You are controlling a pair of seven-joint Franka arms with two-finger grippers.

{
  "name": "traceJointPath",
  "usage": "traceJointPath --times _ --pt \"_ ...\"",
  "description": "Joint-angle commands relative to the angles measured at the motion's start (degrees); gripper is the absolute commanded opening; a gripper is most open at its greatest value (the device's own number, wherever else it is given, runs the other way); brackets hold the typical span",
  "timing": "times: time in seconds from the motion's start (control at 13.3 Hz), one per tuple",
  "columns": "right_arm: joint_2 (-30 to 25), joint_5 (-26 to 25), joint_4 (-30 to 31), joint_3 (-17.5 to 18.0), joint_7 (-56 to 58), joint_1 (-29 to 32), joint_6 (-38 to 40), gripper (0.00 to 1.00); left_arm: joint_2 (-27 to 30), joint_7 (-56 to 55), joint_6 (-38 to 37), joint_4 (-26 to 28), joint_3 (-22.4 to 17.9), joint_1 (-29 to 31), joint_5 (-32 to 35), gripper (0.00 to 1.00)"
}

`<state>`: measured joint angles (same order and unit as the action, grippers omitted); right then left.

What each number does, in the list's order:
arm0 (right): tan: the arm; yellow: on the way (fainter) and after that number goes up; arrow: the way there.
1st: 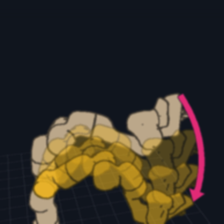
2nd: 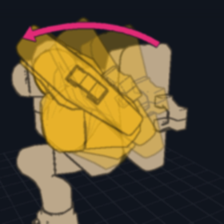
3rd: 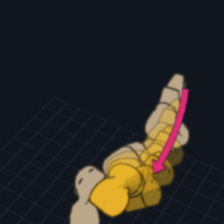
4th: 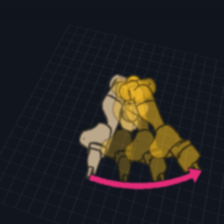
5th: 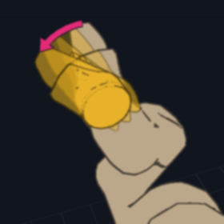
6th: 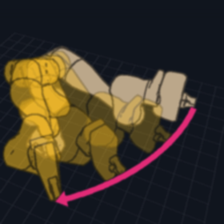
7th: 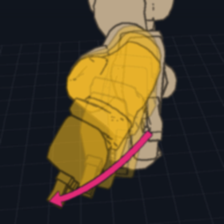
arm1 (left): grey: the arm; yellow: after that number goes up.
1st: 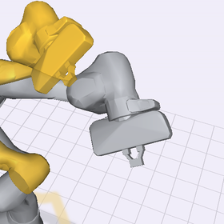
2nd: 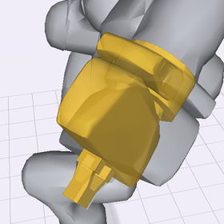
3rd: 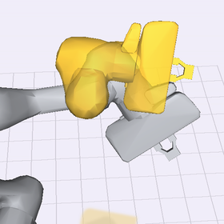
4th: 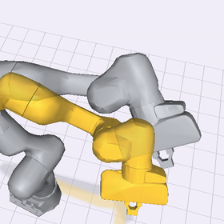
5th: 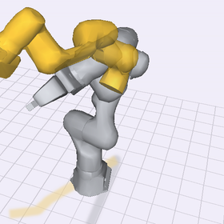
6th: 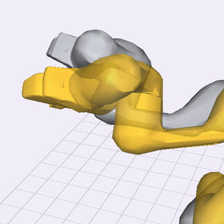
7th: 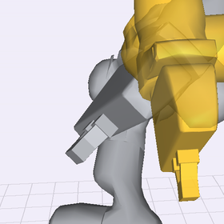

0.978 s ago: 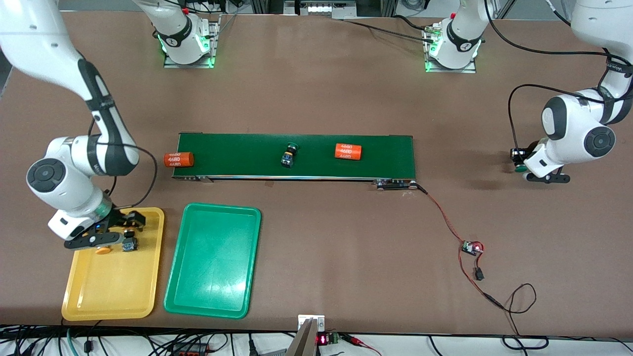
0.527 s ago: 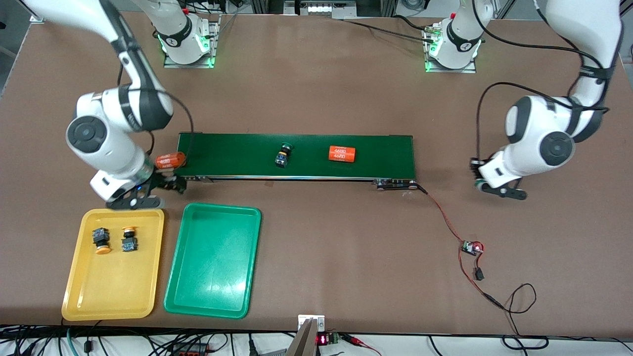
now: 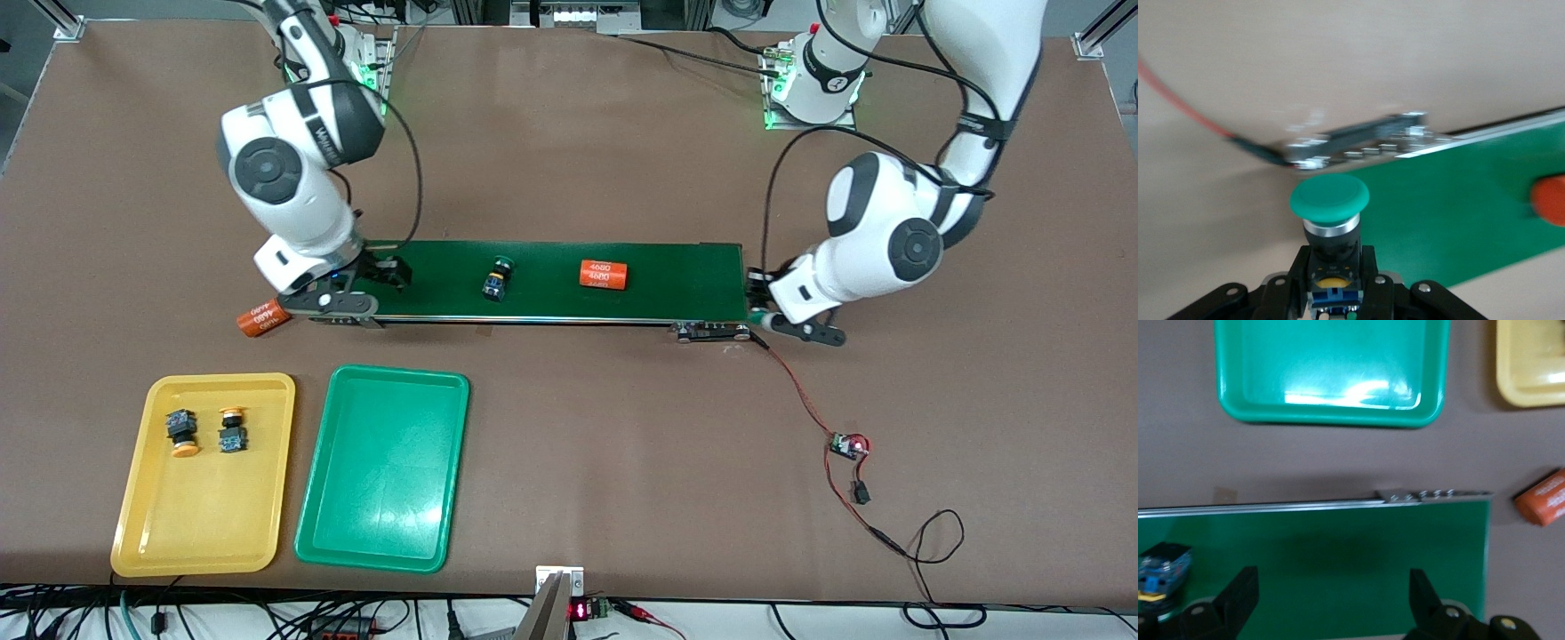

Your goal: Sort buttons by color to trays

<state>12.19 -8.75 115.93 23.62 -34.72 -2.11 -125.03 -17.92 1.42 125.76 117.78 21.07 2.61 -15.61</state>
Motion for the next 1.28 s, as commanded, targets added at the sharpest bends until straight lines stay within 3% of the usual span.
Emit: traceJointPath --times 0.0,0.15,0.23,0.3,0.38,0.6,0.75,0.83,0.98,1.2 --pt "-1.90 0.67 2.46 1.51 -7.54 -2.54 -1.88 1.00 -1.15 -0.45 2.98 0.43 1.43 -2.43 -4.77 0.12" --pt "-1.82 0.58 3.07 2.56 -8.44 -3.16 -2.85 1.00 -1.16 -1.76 3.62 2.71 2.39 -4.53 -4.95 0.13" --pt "-1.73 0.49 3.69 2.92 -8.44 -3.25 -4.16 1.00 -1.16 -3.94 3.53 3.07 2.92 -4.81 -5.04 0.18" --pt "-1.55 0.41 4.21 3.27 -8.44 -3.60 -5.65 1.00 -1.16 -5.97 3.53 3.16 2.92 -4.98 -4.96 0.47" --pt "-1.38 0.40 4.92 3.71 -8.44 -3.69 -7.32 1.00 -0.81 -5.99 3.36 3.16 2.92 -5.33 -5.04 0.99" --pt "-0.85 0.23 7.38 3.72 -8.44 -4.39 -12.16 1.00 4.71 -6.25 3.27 2.55 2.49 -5.25 -4.87 1.00" --pt "-0.06 -0.21 7.65 3.72 -8.44 -4.39 -13.31 1.00 9.80 -5.99 2.66 2.29 -1.62 -5.16 -4.08 1.00" --pt "0.38 -0.30 7.65 3.72 -8.44 -4.39 -14.44 1.00 11.66 -5.99 -0.13 1.41 -3.48 -5.25 -2.68 1.00" --pt "1.87 -0.73 7.56 3.72 -8.35 -4.39 -16.90 1.00 12.90 -5.90 -7.94 -3.49 -7.69 -5.16 6.42 1.00" --pt "3.63 -2.93 7.56 3.72 -8.35 -3.95 -18.49 1.00 14.74 -5.72 -20.07 -12.36 -10.43 -4.90 15.33 1.00"
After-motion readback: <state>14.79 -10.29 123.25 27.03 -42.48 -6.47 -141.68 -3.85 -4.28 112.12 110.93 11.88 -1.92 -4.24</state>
